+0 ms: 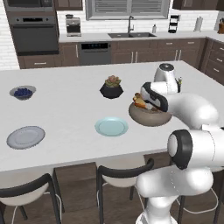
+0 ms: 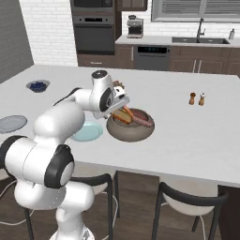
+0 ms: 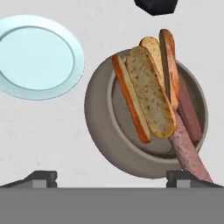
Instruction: Place one bun and one sausage from the bowl on each plate.
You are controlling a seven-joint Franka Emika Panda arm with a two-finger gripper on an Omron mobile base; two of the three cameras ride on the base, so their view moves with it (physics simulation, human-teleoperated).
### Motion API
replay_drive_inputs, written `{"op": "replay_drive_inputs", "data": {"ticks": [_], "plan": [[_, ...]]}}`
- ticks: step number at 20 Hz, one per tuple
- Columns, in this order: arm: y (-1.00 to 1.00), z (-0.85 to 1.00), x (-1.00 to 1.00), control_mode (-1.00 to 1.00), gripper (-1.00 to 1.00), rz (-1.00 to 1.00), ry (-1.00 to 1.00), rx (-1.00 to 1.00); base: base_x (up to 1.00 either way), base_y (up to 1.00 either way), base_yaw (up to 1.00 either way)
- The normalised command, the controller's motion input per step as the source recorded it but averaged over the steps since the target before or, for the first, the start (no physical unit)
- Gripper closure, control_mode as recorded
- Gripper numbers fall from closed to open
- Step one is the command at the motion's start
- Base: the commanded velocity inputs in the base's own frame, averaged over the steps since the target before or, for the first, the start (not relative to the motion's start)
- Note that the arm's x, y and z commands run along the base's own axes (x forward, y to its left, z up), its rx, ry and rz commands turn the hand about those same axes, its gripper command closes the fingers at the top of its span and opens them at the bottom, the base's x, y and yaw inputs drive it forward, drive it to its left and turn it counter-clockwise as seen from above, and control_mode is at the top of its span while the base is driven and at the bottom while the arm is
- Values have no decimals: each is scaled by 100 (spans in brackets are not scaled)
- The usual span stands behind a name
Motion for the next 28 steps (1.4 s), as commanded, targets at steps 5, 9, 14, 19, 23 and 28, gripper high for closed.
{"op": "replay_drive_inputs", "data": {"ticks": [5, 9, 14, 19, 23, 28], "plan": [[-1, -73, 68, -100, -100, 3, 2, -9, 0, 0, 0], [-9, -51, 51, -100, -100, 1, 0, -5, 0, 0, 0], [-11, -31, 58, -100, -100, 0, 0, -3, 0, 0, 0], [-13, -25, 61, -100, -100, 1, 0, -1, 0, 0, 0], [-4, -54, 29, -100, 100, 2, 3, -3, 0, 0, 0], [-5, -43, -21, -100, 100, 1, 8, 3, 0, 0, 0]]}}
